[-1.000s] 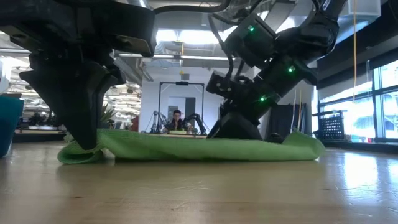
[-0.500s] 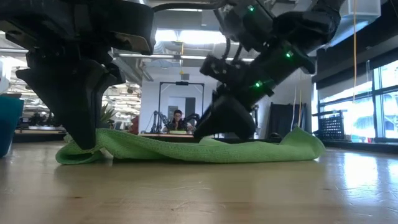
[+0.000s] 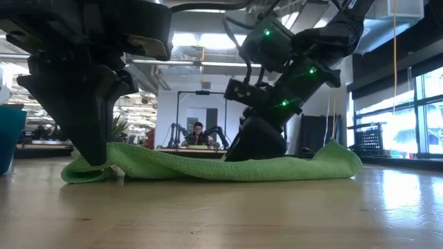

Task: Roll microfiber towels into tight, uniform cylinder then place into a basket
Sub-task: Roll the green towel

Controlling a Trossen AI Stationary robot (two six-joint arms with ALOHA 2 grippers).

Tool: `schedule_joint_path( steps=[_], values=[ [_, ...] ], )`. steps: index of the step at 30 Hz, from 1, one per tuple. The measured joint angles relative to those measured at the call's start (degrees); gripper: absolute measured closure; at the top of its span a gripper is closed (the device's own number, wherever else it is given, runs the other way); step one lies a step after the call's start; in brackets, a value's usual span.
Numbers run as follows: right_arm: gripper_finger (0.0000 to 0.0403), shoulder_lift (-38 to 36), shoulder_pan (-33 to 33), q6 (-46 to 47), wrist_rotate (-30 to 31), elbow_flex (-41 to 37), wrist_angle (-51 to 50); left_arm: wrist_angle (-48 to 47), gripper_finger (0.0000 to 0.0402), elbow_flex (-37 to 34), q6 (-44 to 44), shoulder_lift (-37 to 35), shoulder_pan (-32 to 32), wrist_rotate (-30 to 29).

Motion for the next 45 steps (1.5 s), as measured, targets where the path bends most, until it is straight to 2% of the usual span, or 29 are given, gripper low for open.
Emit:
schedule_joint_path(
  steps=[8, 11, 27, 37, 45],
  values=[
    [0.0227, 0.0, 0.1, -0.3, 0.1, 0.0, 0.1, 0.0, 0.0401, 0.0, -0.2, 0.0, 0.0, 0.0],
    [0.024, 0.0, -0.1, -0.1, 0.0, 0.0, -0.4, 0.0, 0.0402, 0.0, -1.0, 0.0, 0.0, 0.0],
    [0.0391, 0.0, -0.2, -3.6, 0.2, 0.0, -1.8, 0.0, 0.0402, 0.0, -1.3, 0.0, -0.3, 0.0],
    [0.0394, 0.0, -0.1, -4.4, 2.6, 1.6, -1.0, 0.0, 0.0402, 0.0, -1.3, 0.0, -0.3, 0.0],
    [0.0392, -4.3, -0.2, -0.2, 18.0, 3.1, -10.6, 0.1, 0.0402, 0.0, -1.2, 0.0, -0.3, 0.0]
  ],
)
